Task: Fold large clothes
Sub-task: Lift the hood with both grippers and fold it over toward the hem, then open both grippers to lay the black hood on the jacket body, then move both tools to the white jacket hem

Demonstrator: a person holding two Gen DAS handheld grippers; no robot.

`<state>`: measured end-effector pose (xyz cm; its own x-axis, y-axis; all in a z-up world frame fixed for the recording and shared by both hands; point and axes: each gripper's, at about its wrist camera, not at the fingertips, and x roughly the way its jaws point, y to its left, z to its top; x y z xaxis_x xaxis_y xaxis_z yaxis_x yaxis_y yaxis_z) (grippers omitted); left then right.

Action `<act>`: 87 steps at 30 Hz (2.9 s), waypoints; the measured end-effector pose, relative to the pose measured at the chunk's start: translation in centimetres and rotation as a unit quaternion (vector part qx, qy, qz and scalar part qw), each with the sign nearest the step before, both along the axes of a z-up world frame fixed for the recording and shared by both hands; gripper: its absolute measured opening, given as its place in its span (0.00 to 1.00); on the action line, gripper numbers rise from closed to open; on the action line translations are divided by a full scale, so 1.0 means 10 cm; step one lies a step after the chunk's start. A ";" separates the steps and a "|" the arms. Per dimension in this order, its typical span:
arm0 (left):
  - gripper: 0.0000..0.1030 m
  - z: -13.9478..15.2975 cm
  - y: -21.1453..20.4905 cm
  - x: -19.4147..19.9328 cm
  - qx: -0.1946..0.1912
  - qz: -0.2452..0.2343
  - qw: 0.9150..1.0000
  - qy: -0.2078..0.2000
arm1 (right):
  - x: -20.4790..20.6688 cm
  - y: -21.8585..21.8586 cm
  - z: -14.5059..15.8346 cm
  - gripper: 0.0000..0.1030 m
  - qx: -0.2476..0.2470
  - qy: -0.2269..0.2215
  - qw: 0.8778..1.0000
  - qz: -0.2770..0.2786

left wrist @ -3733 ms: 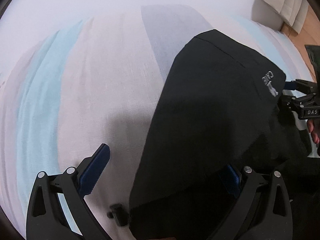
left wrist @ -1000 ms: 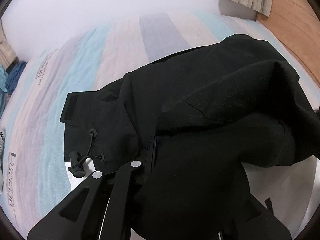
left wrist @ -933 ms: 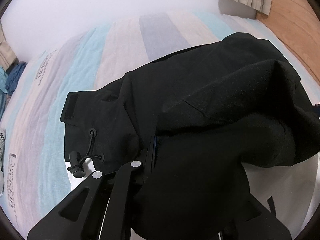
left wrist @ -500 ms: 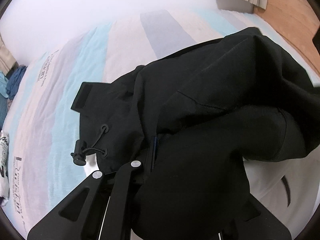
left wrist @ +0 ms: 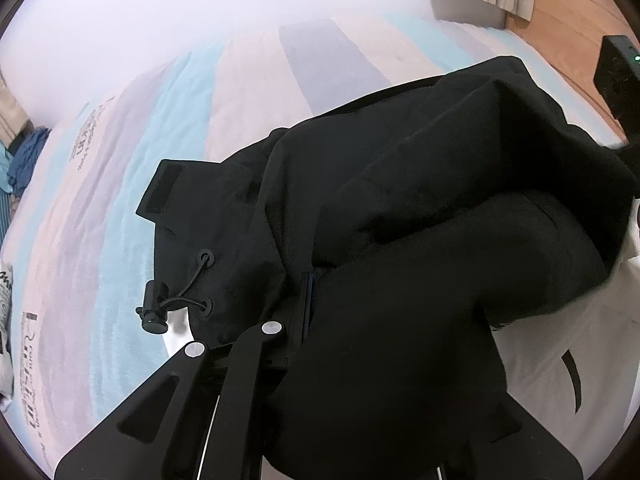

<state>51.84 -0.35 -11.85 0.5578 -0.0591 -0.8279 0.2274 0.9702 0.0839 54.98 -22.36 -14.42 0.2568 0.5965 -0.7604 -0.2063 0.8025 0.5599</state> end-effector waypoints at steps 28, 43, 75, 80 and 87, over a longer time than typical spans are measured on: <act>0.14 -0.10 0.09 -0.41 -0.011 -0.002 1.000 0.014 | -0.85 0.59 -0.03 0.08 -0.257 -0.056 0.965 0.013; 0.93 0.26 0.15 -1.06 -0.036 0.020 0.999 0.027 | -1.31 0.33 0.23 0.77 -0.279 -0.096 0.955 -0.011; 0.94 0.48 0.55 -2.82 -0.023 0.093 0.989 0.115 | -3.23 -0.54 0.45 0.93 -0.310 -0.085 0.947 -0.028; 0.94 0.29 0.77 -3.19 -0.031 0.120 0.981 0.149 | -3.68 -0.72 0.32 0.93 -0.303 -0.056 0.951 -0.021; 0.94 0.12 0.96 -3.70 -0.020 0.114 0.978 0.172 | -4.19 -1.07 0.21 0.93 -0.285 -0.017 0.958 -0.024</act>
